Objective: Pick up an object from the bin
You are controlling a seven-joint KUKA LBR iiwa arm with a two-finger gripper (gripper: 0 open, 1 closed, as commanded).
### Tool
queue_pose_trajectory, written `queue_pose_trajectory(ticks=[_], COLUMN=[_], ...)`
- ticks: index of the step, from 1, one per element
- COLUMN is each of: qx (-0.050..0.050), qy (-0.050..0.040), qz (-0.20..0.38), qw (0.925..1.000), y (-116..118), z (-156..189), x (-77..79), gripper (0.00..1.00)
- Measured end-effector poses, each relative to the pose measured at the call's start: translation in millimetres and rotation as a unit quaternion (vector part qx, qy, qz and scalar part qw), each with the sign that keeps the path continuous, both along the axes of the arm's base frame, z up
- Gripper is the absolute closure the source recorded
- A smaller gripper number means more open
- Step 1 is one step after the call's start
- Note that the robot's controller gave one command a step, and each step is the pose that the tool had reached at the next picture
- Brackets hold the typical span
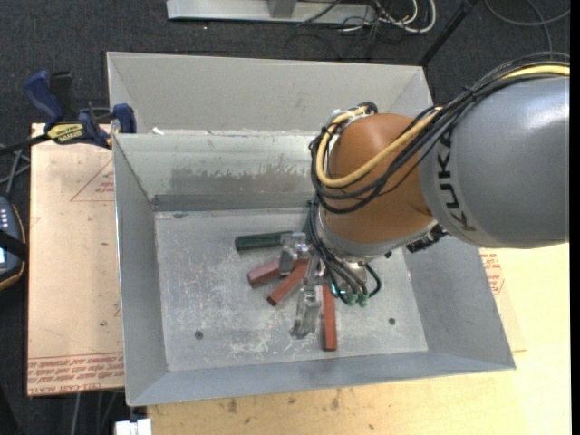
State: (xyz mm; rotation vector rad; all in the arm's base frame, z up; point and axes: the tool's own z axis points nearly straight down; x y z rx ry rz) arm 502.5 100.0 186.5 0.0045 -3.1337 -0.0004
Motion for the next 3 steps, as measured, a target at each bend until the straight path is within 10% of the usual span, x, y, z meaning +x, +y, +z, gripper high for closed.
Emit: queue_pose_trajectory(ticks=[1,3], qx=[0.0,0.001], qy=[-0.0038,-0.0042], qz=[-0.001,0.086], qw=[1.0,0.9963], y=[-1,-2], z=[4,-83], x=[1.8,56.7], gripper=[0.0,0.0])
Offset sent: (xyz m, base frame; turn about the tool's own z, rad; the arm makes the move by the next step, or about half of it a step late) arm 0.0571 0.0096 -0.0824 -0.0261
